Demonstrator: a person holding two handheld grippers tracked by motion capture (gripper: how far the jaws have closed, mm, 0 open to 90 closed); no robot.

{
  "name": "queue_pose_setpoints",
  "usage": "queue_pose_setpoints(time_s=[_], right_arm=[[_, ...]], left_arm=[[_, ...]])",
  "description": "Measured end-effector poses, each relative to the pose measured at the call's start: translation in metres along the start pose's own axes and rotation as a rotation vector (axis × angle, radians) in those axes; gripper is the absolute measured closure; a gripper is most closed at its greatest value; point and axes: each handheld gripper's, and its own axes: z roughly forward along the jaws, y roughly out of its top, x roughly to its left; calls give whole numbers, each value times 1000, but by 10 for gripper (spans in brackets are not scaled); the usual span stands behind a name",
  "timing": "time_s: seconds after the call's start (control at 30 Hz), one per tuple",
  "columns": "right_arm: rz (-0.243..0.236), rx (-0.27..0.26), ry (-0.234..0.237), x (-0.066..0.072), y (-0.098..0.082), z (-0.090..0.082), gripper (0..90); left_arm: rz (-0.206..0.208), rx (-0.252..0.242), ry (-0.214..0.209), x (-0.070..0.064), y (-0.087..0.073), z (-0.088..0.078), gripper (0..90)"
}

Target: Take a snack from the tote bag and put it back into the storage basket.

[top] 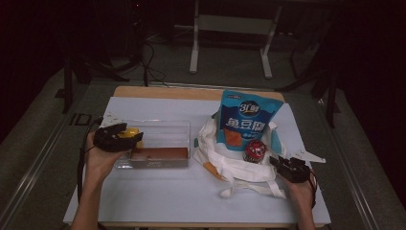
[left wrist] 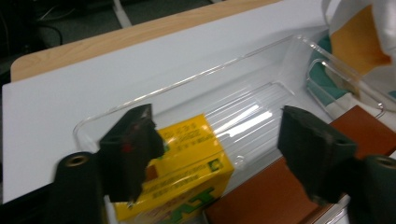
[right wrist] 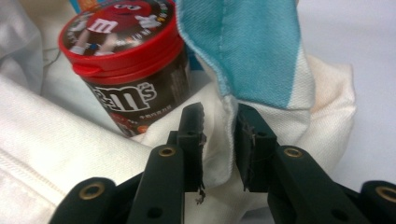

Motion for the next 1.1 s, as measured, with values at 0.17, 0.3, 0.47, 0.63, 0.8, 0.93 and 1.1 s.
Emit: queue_pose_setpoints(time_s=[0.17, 0.3, 0.47, 0.63, 0.8, 0.93, 1.1], right_arm=[[-28, 7, -2, 0, 8, -6, 703], [-48, 12, -7, 0, 14, -12, 685], [-72, 3, -14, 1, 24, -19, 665], [-93, -5, -8, 3, 33, -25, 631], [-98, -16, -14, 2, 41, -32, 601], [-108, -32, -26, 1, 48, -37, 588], [-132, -36, -27, 2, 60, -41, 586]], left_arm=[[27, -5, -19, -7, 4, 1, 402], [43, -8, -35, -12, 6, 2, 434], [54, -10, -61, -16, 8, 3, 461], [74, -7, -77, -21, 10, 6, 478], [84, 4, -100, -26, 10, 10, 490], [86, 2, -127, -29, 9, 11, 507], [101, 13, -133, -33, 9, 12, 517]])
